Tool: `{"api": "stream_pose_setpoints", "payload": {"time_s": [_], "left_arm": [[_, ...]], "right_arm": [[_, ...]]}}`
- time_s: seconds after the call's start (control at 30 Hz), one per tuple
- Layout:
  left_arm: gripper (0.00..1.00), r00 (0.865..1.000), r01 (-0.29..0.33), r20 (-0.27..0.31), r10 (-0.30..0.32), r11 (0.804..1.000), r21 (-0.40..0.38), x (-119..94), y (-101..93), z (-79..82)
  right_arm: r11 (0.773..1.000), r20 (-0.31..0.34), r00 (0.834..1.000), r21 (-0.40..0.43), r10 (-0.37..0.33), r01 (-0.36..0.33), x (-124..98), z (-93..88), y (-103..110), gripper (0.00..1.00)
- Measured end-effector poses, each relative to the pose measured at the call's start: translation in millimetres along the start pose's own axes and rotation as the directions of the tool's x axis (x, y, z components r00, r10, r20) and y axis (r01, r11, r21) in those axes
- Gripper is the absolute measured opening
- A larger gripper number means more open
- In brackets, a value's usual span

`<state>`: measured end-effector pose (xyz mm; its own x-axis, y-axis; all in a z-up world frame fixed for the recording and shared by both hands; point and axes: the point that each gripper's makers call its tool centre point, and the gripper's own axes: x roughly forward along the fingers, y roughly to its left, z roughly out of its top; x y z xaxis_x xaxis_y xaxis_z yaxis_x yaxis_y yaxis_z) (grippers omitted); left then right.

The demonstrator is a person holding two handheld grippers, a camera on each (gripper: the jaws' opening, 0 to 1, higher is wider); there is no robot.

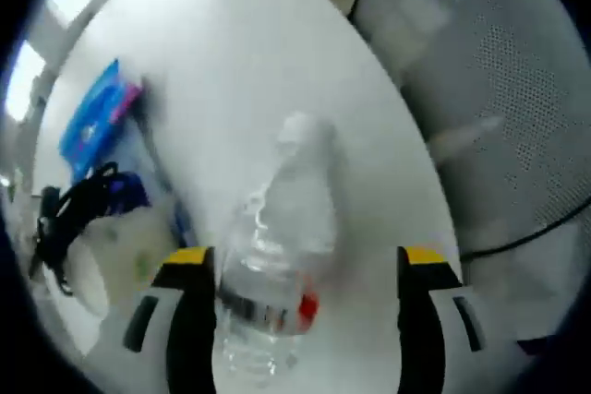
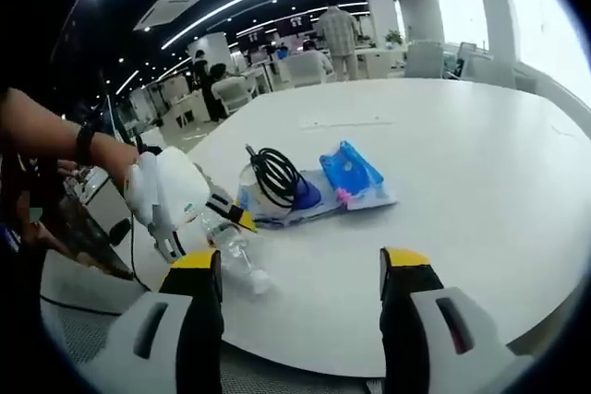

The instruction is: Arrange the tabletop items into an orderly group along one side of the table until the central work area is clear of visible clutter.

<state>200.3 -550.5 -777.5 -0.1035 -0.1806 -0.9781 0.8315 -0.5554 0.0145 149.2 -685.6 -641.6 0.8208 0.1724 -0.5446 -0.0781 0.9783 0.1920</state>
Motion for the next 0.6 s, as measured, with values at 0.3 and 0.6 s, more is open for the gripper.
{"api": "stream_pose_setpoints", "payload": {"time_s": [0.3, 0.6], "left_arm": [[0.45, 0.997, -0.015, 0.066, 0.026, 0.985, -0.172, -1, 4.1, 7.3], [0.43, 0.995, -0.025, 0.09, 0.052, 0.96, -0.279, -5, -4.4, 0.1]], "right_arm": [[1.0, 0.011, 1.0, 0.027, -0.016, 0.015, -1, 0.8, -4, 0.68], [0.999, 0.008, 1.0, 0.039, -0.02, 0.02, -1, -0.3, -5, 0.67]]}}
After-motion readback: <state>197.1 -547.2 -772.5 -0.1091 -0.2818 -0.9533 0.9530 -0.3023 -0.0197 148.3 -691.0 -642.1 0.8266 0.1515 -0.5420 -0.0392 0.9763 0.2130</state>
